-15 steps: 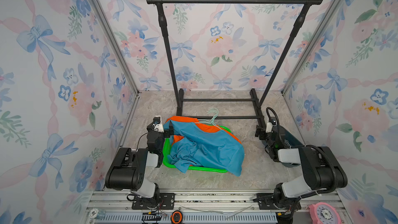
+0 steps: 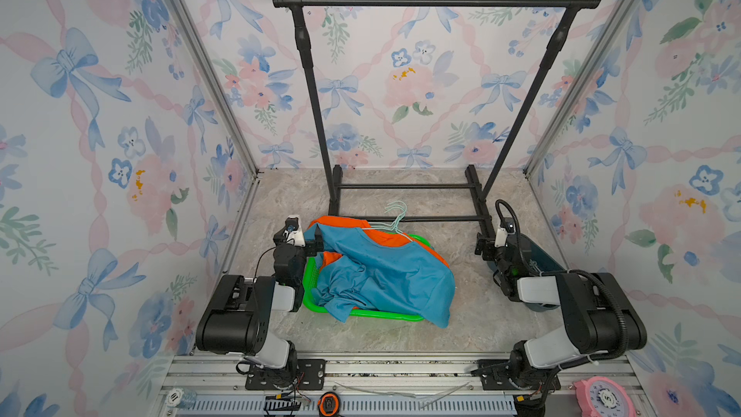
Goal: Use clothespins to secure the t-shirt on both sides of the hanger
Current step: Move the storage box to the center of the board.
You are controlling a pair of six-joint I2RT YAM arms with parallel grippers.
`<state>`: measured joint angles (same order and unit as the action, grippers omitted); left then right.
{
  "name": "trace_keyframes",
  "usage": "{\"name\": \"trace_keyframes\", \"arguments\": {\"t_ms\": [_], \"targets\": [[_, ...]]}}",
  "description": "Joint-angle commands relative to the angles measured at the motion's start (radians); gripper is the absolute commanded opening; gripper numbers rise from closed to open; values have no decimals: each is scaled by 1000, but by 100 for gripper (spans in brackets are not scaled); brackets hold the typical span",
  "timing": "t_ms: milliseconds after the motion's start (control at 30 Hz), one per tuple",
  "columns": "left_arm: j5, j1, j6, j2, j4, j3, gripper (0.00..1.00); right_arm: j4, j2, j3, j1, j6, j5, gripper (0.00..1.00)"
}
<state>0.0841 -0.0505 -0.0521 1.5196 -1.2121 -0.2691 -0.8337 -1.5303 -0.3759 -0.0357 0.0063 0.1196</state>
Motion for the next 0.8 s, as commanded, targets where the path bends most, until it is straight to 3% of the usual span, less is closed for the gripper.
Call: {"name": "trace_keyframes", "arguments": {"t_ms": [0, 367, 433, 500, 600, 767], "targets": [[9, 12, 34, 30, 80, 5, 98, -31, -8, -24, -15, -12, -1, 96], [3, 19, 27, 28, 83, 4, 98, -18, 0, -36, -18, -9, 11, 96], [72, 22, -8, -4, 141, -15, 98, 177, 66, -109, -40, -16, 68, 96], [163, 28, -50, -70, 345, -95, 98, 451, 120, -230, -46, 21, 126, 96], [190, 33, -79, -168, 472, -154, 98, 722, 174, -377, -25, 144, 146, 100], [157, 23, -212, -325, 747, -293, 97, 1111, 226, -568, 22, 316, 126, 85]]}}
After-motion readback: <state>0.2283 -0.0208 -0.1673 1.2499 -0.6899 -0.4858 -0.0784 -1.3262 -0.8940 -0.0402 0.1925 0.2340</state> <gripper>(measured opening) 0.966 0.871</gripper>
